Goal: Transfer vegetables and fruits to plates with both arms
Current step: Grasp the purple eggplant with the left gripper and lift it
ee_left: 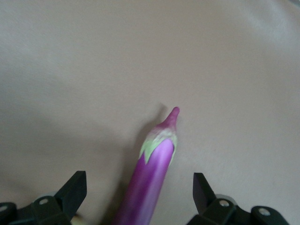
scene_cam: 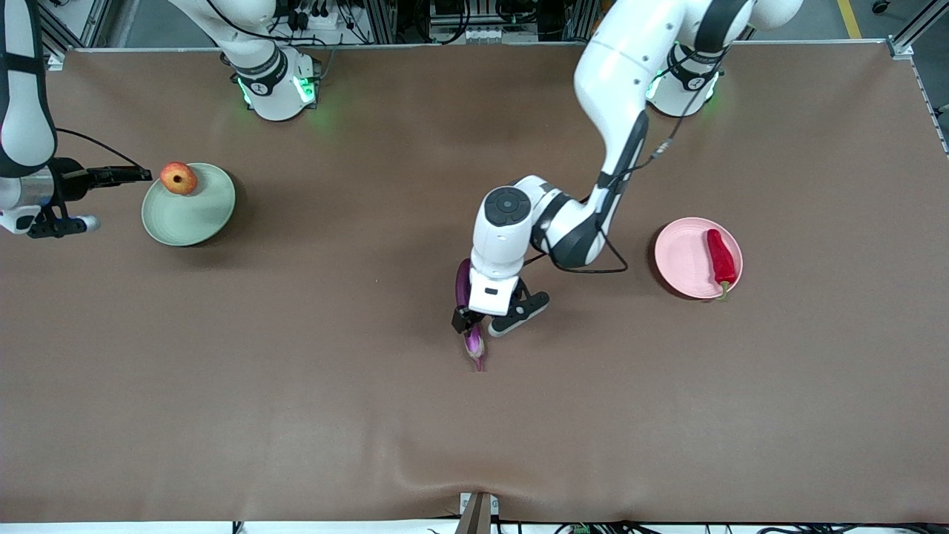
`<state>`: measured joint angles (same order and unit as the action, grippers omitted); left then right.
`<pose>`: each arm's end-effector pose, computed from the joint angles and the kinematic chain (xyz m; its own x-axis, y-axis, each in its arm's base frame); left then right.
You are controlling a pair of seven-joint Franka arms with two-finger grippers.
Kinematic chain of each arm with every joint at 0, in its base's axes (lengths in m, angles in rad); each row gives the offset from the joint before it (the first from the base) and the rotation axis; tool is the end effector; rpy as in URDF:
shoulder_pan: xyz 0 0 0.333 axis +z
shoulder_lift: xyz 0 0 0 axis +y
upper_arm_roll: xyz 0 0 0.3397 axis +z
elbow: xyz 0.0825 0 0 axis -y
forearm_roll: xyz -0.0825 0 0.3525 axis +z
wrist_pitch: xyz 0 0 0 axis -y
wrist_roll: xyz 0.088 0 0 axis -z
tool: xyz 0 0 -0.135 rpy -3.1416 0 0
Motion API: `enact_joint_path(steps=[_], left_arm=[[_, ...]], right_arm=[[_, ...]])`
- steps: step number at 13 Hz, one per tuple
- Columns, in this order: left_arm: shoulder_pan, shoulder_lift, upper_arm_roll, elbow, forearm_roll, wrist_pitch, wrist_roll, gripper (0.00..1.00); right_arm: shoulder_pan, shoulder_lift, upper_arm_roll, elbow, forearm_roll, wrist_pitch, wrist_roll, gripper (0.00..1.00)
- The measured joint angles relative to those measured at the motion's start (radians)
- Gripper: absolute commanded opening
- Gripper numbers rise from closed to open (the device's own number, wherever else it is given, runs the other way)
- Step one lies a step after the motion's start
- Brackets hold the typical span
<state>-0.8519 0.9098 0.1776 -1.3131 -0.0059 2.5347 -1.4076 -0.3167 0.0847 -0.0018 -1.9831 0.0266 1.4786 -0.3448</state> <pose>0.5806 -0.5135 0.2335 0.7676 0.6140 0.1836 0.5560 -0.7805 0.2857 0.4364 -0.1399 0.4079 0.8537 0.0766 -0.5151 -0.0388 -0.9770 -0.2097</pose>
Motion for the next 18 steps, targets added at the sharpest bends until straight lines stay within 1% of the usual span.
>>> enact_joint_path(steps=[3, 5, 7, 8, 9, 11, 12, 14, 15, 16, 18], left_arm=[[-0.012, 0.062, 0.021, 0.055, 0.0, 0.06, -0.028, 1.0], [-0.014, 0.083, 0.027, 0.061, 0.0, 0.084, -0.028, 1.0], [-0.023, 0.103, 0.03, 0.062, 0.0, 0.104, -0.025, 1.0], [-0.029, 0.111, 0.031, 0.062, 0.0, 0.106, -0.02, 0.99], [-0.036, 0.116, 0.032, 0.063, 0.0, 0.108, -0.007, 0.95], [-0.041, 0.12, 0.032, 0.063, 0.0, 0.108, 0.017, 0.93], [-0.042, 0.123, 0.032, 0.063, 0.0, 0.108, 0.025, 0.79], [-0.046, 0.132, 0.032, 0.063, 0.0, 0.108, 0.042, 0.28], [-0.048, 0.137, 0.032, 0.063, 0.0, 0.108, 0.054, 0.05], [-0.05, 0.138, 0.033, 0.063, 0.0, 0.107, 0.062, 0.0], [-0.049, 0.138, 0.034, 0.066, 0.0, 0.107, 0.075, 0.0]], right_arm=[[0.102, -0.009, 0.003, 0.053, 0.084, -0.067, 0.201, 1.0], [0.187, -0.029, 0.005, 0.068, 0.134, -0.085, 0.367, 1.0], [0.259, -0.045, 0.007, 0.082, 0.171, -0.092, 0.487, 1.0], [0.281, -0.049, 0.007, 0.085, 0.191, -0.091, 0.52, 1.0], [0.291, -0.049, 0.007, 0.086, 0.203, -0.086, 0.535, 1.0], [0.295, -0.048, 0.006, 0.086, 0.232, -0.074, 0.556, 1.0], [0.297, -0.048, 0.005, 0.086, 0.261, -0.071, 0.578, 1.0], [0.307, -0.048, 0.005, 0.086, 0.318, -0.063, 0.625, 1.0], [0.315, -0.048, 0.005, 0.086, 0.333, -0.055, 0.641, 1.0], [0.325, -0.048, 0.005, 0.086, 0.343, -0.046, 0.656, 1.0], [0.347, -0.048, 0.005, 0.086, 0.347, -0.028, 0.689, 1.0]])
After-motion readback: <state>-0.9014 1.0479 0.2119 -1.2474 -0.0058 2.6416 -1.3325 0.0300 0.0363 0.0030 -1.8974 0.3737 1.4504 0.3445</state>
